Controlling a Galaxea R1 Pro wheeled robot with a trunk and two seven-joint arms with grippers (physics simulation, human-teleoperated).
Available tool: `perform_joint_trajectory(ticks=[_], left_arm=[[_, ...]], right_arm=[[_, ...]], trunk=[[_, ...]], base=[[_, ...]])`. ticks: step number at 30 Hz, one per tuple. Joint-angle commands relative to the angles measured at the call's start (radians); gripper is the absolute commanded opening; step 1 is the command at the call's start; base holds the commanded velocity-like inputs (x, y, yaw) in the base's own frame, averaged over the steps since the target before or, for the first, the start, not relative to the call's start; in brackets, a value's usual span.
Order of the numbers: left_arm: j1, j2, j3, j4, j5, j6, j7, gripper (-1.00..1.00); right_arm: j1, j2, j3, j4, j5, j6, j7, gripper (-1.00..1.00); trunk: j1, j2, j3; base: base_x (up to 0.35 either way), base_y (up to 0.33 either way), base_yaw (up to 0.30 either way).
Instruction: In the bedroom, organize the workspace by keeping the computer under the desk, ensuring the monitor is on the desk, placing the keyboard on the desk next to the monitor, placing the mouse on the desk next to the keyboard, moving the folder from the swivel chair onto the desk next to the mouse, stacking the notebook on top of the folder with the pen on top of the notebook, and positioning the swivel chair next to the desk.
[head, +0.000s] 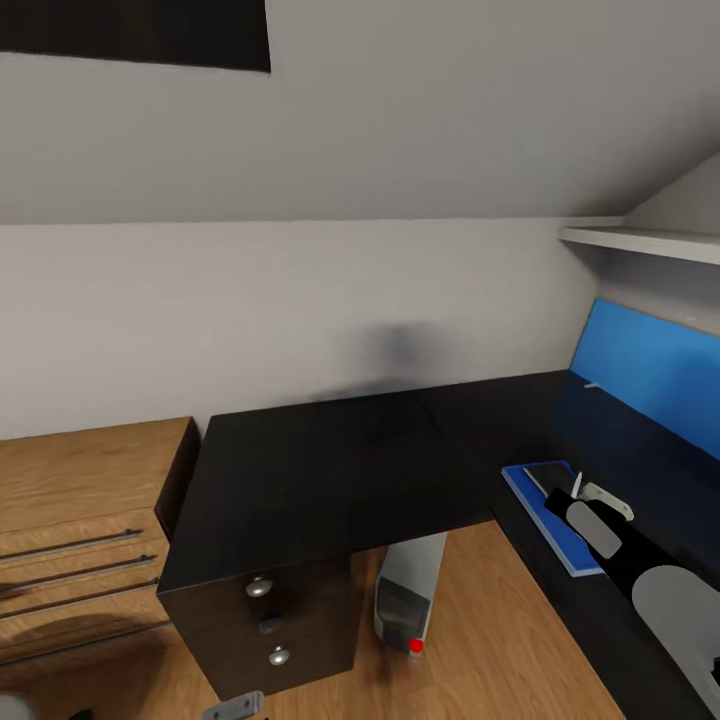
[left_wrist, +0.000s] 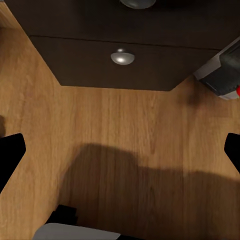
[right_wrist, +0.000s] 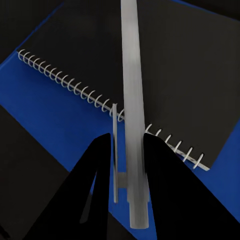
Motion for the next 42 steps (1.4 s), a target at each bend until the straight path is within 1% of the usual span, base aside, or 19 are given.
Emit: perform_joint_trajectory(ticks=[1,7,14,26,27,42], left_arm=[[0.0,0.0,-0.003,-0.002,0.009,0.004,0.006,1.0],[0.0,0.002,-0.006,0.003,0.011,0.004,-0.006,1.0],[0.0,0.003,-0.007,0.007,0.01,0.004,-0.006,1.0],[0.0,0.003,-0.007,0.008,0.011,0.004,-0.005,1.0],[0.0,0.003,-0.007,0.008,0.011,0.004,-0.005,1.0],[0.0,0.003,-0.007,0.009,0.011,0.004,-0.005,1.0]], right_arm=[[-0.001,-0.001,0.007,-0.002,-0.005,0.004,-0.006,-1.0],[-0.001,-0.001,0.007,-0.003,-0.005,0.003,-0.006,-1.0],[-0.001,-0.001,0.007,-0.004,-0.005,0.003,-0.006,-1.0],[-0.001,-0.001,0.008,-0.007,-0.005,0.004,-0.006,-1.0],[-0.001,-0.001,0.008,-0.007,-0.005,0.004,-0.006,1.0],[-0.001,-0.001,0.007,-0.007,-0.005,0.006,-0.008,1.0]], trunk=[[0.0,-0.001,-0.001],[0.0,-0.001,-0.001],[0.0,-0.001,-0.001],[0.0,-0.001,-0.001],[0.0,-0.001,-0.001],[0.0,-0.001,-0.001]], base=[[0.0,0.0,0.0],[0.002,0.0,0.0],[0.131,0.0,0.0],[0.015,0.0,0.0],[0.0,0.0,0.0],[0.0,0.0,0.0]])
